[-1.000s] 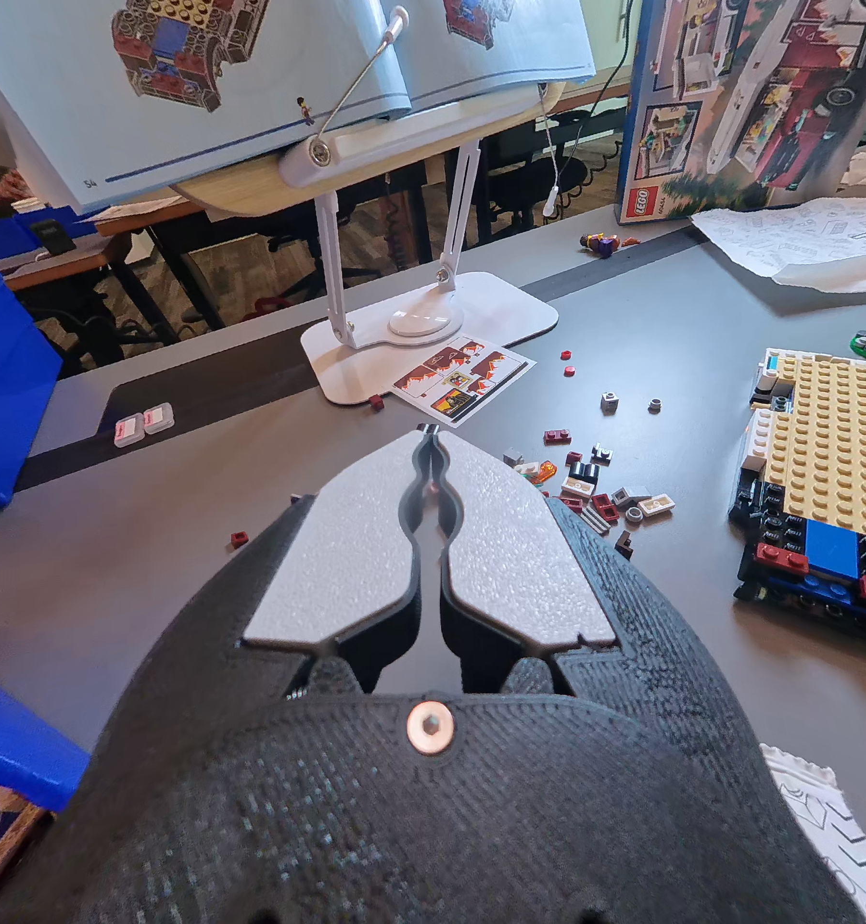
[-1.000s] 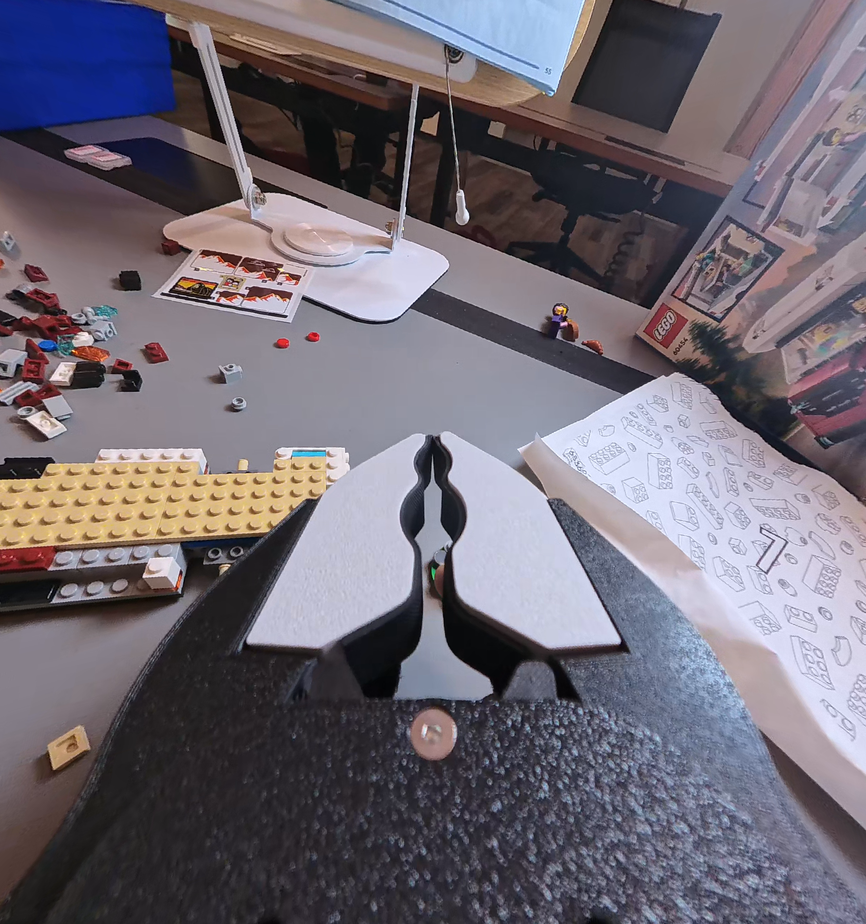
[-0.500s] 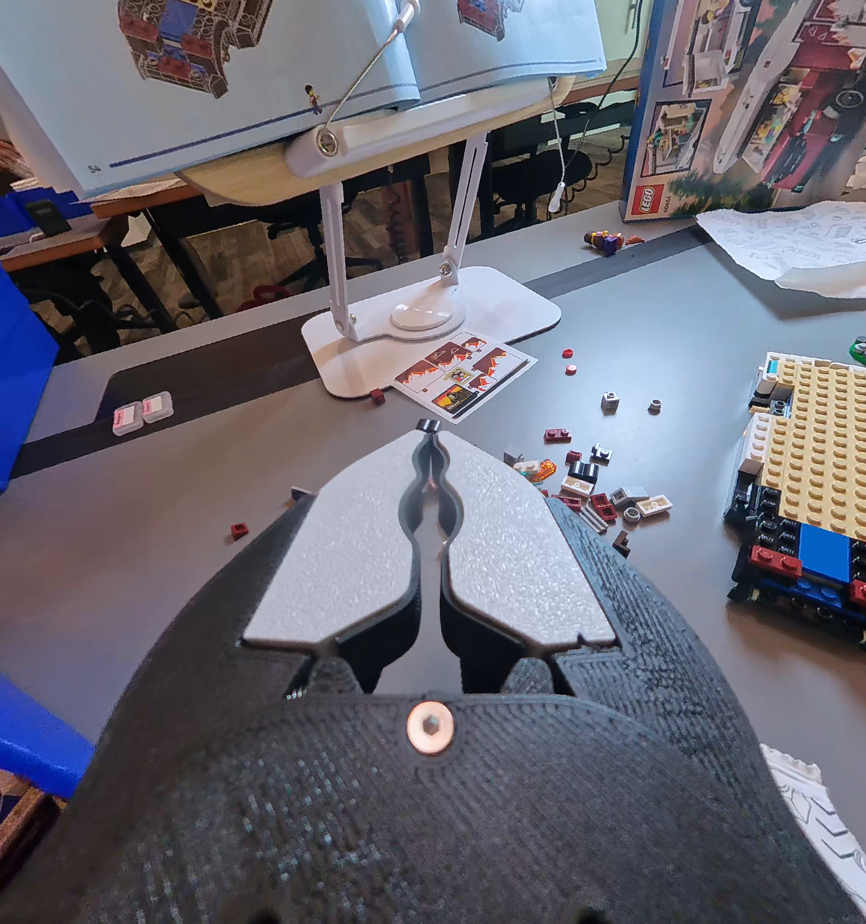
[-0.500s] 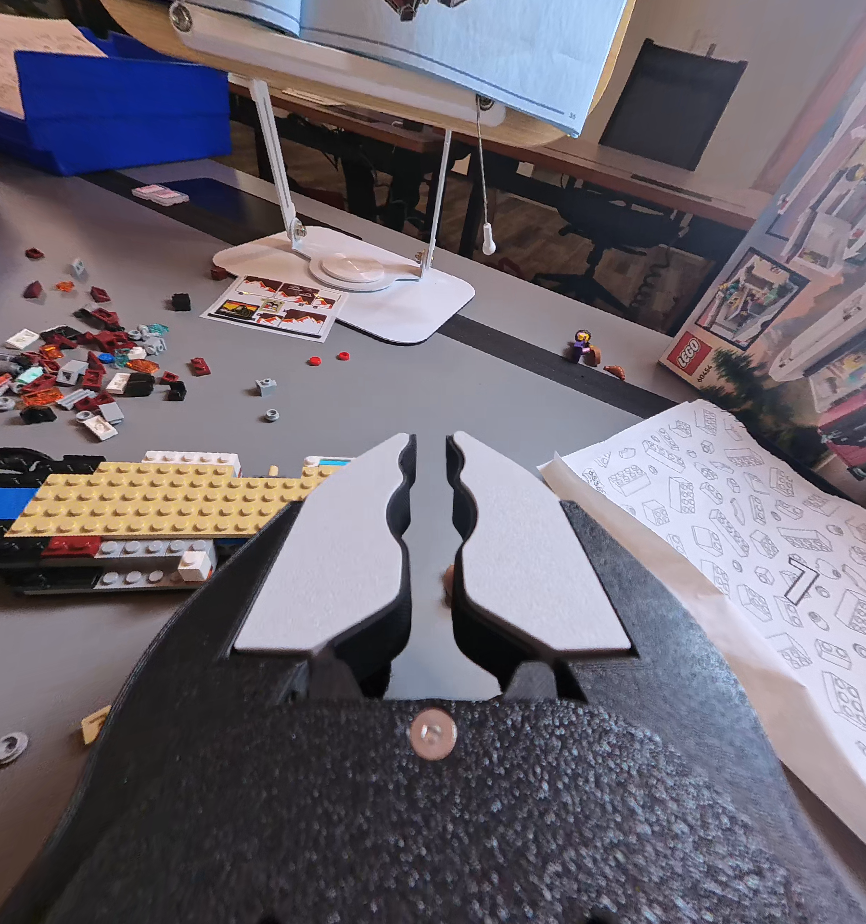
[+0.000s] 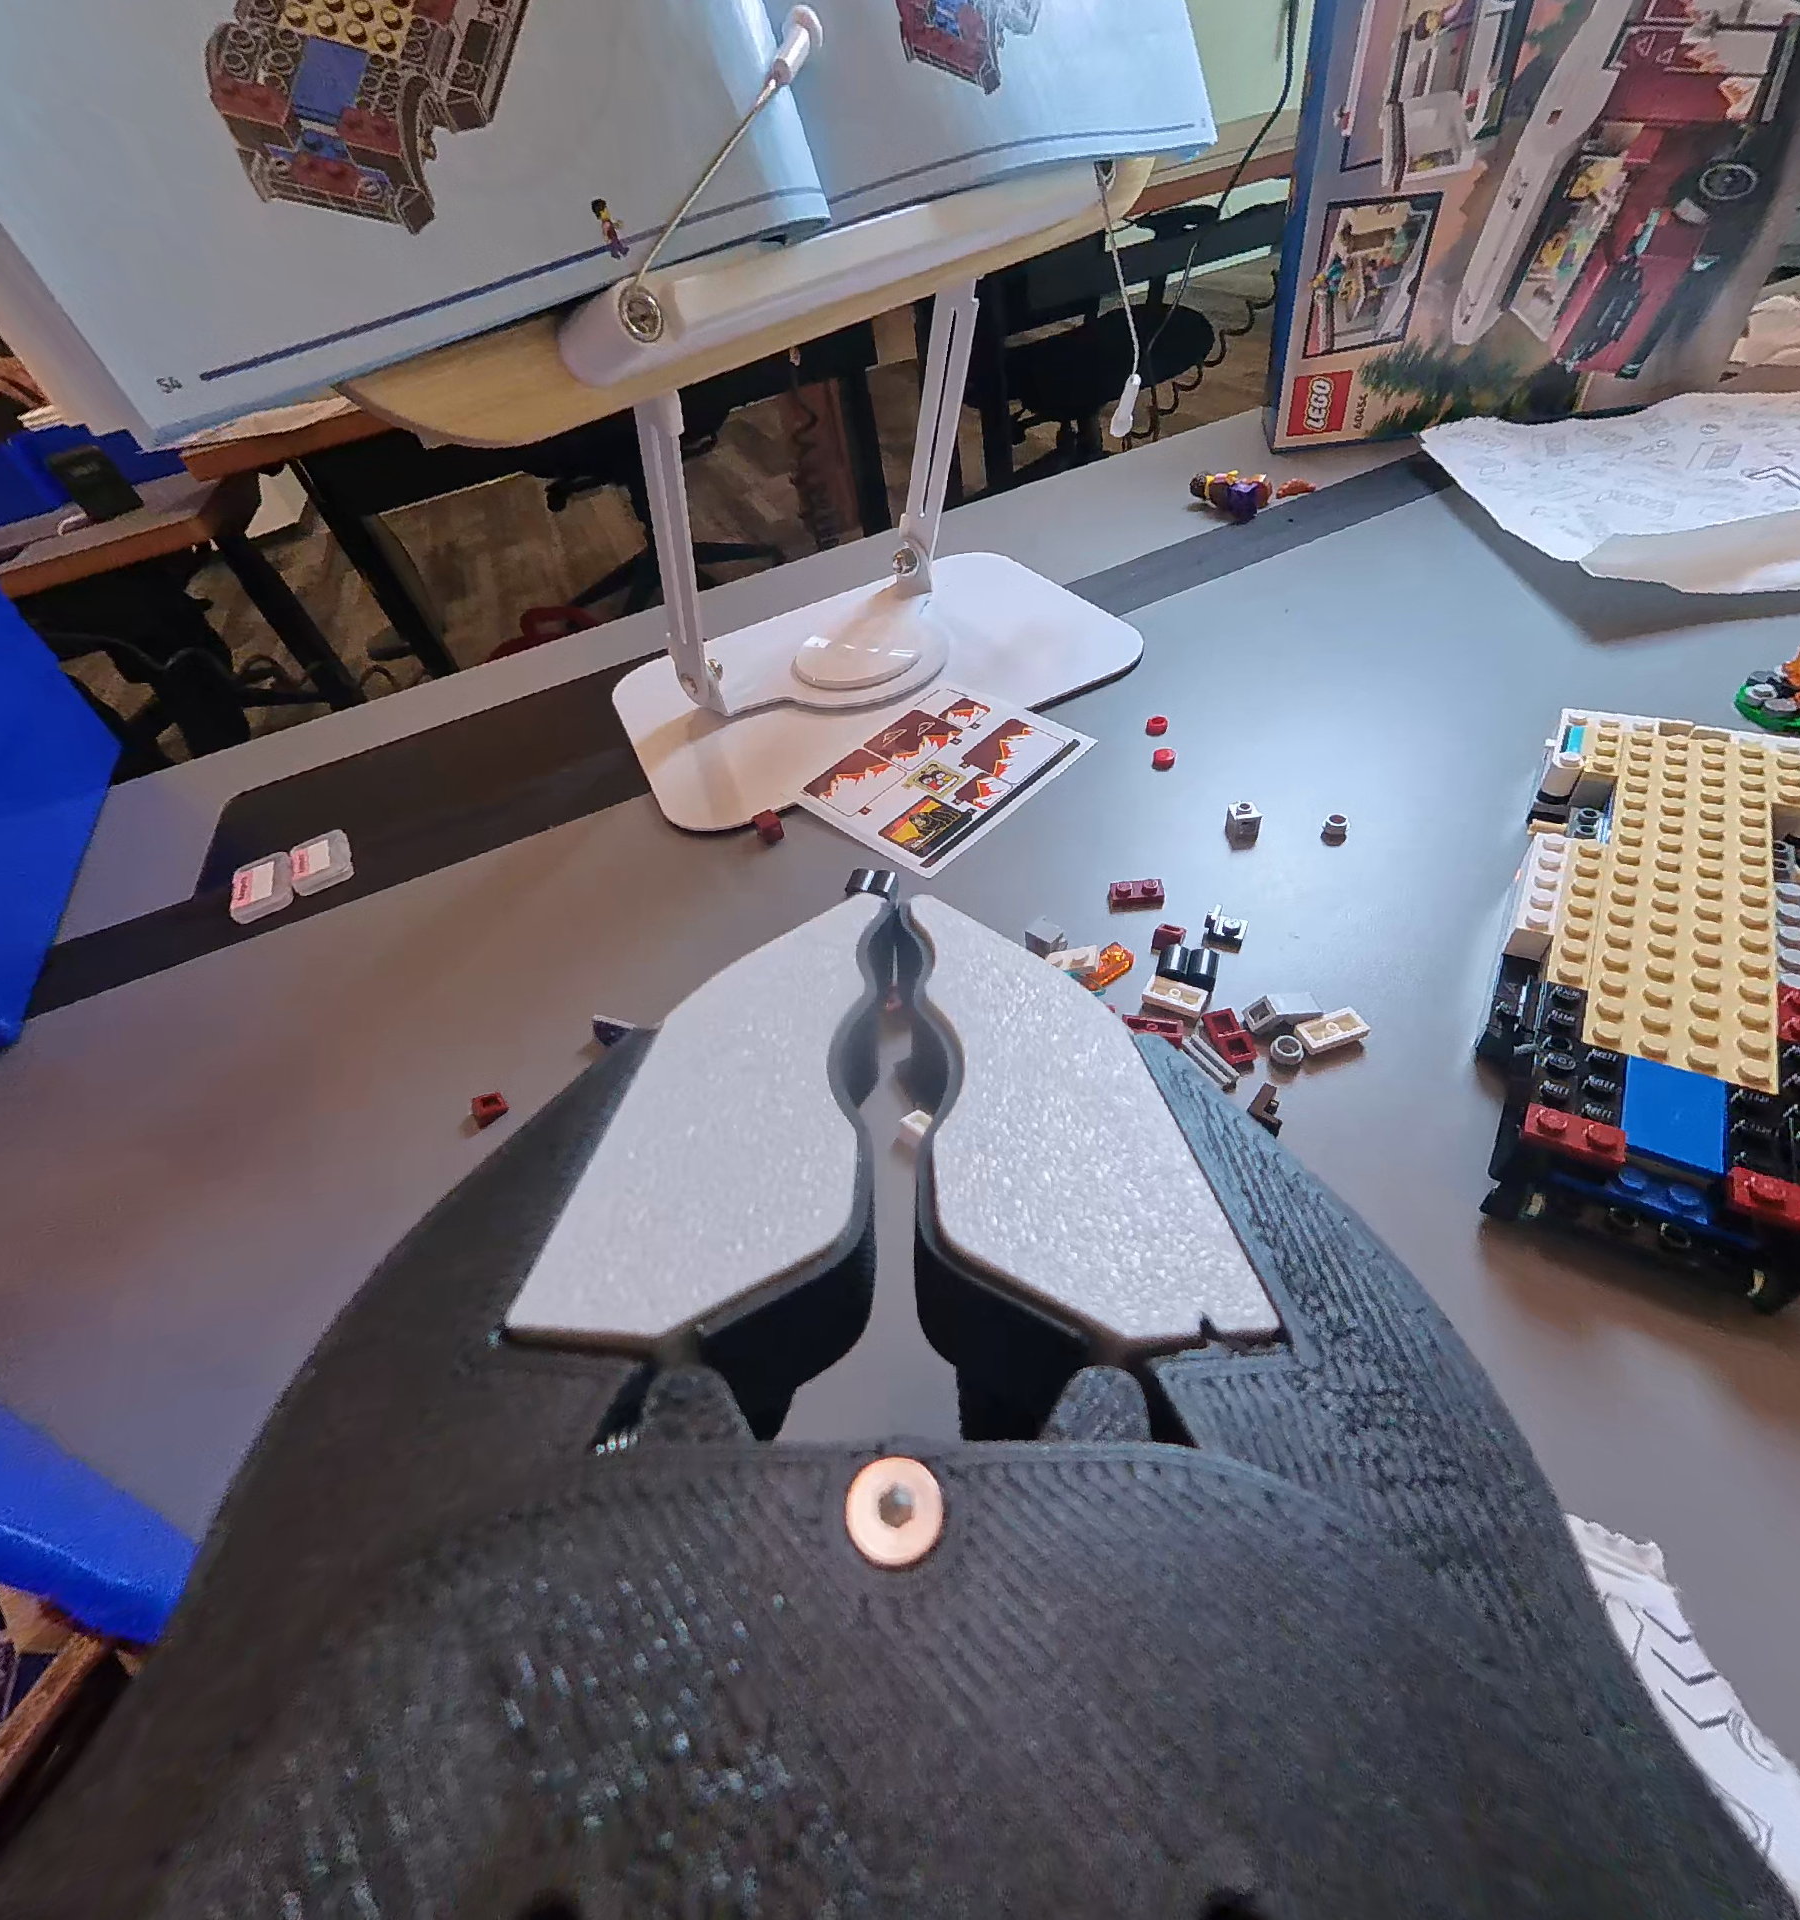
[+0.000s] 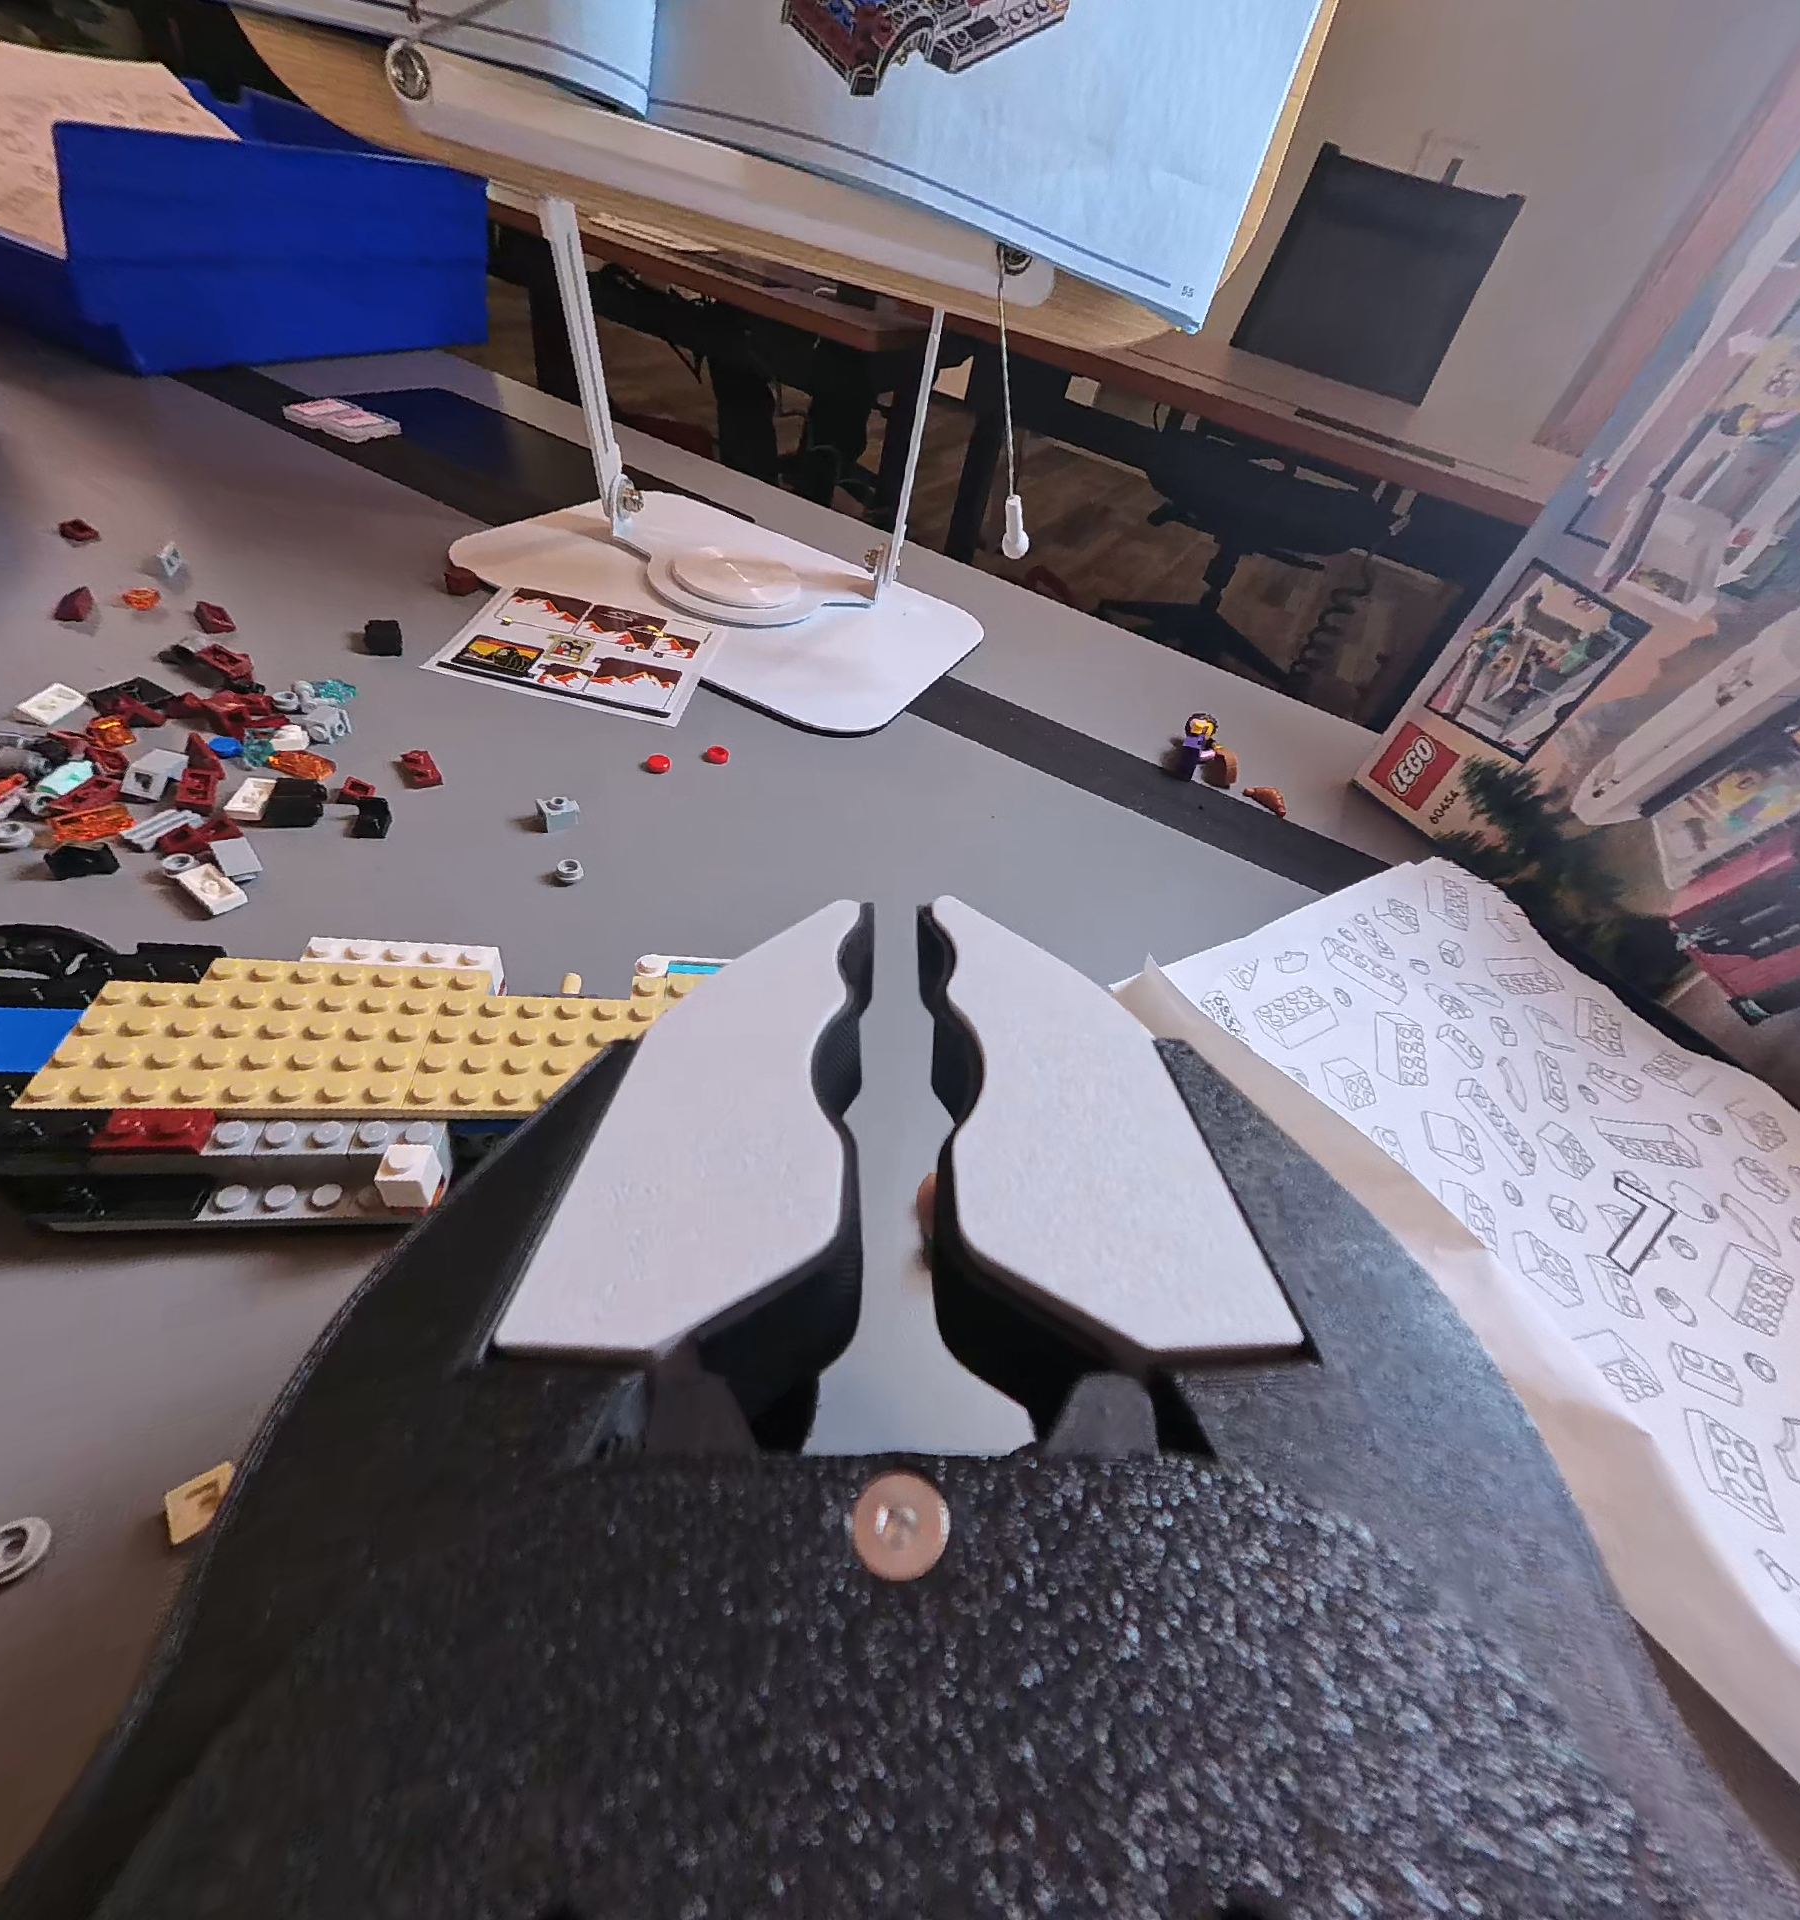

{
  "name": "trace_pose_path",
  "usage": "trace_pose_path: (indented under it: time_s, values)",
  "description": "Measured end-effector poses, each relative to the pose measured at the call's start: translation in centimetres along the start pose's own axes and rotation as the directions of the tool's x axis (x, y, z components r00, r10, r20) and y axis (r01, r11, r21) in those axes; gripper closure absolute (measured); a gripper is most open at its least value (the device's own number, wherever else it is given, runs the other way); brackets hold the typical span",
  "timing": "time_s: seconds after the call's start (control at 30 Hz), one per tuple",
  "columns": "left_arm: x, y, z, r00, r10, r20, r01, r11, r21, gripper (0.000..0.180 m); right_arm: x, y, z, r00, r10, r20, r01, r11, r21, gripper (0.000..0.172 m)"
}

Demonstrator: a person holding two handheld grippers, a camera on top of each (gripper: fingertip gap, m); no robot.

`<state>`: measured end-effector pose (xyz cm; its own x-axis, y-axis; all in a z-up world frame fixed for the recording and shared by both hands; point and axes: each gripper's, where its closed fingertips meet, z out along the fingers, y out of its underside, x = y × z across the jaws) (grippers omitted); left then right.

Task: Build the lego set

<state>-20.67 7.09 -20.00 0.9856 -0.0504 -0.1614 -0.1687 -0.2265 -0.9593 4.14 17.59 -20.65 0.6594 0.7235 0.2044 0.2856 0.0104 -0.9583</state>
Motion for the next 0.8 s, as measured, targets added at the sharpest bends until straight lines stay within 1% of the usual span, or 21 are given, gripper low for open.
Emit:
trace_pose_path:
  time_s: [0.07,0.1,0.8]
  values:
    - [0.11,0.05,0.09,1.0,-0.002,-0.002,0.002,1.0,-0.004,0.18,0.2,-0.04,-0.09,1.0,-0.003,-0.009,0.003,1.0,0.005,0.171]
    - [0.13,0.1,0.11,1.0,-0.002,-0.002,0.002,1.0,-0.005,0.18,0.25,-0.05,-0.12,1.0,0.001,-0.01,-0.001,1.0,0.006,0.172]
    - [0.19,0.06,0.07,1.0,-0.002,-0.014,0.002,1.0,0.011,0.18,-0.07,-0.17,-0.15,1.0,0.002,0.017,-0.002,0.999,0.033,0.169]
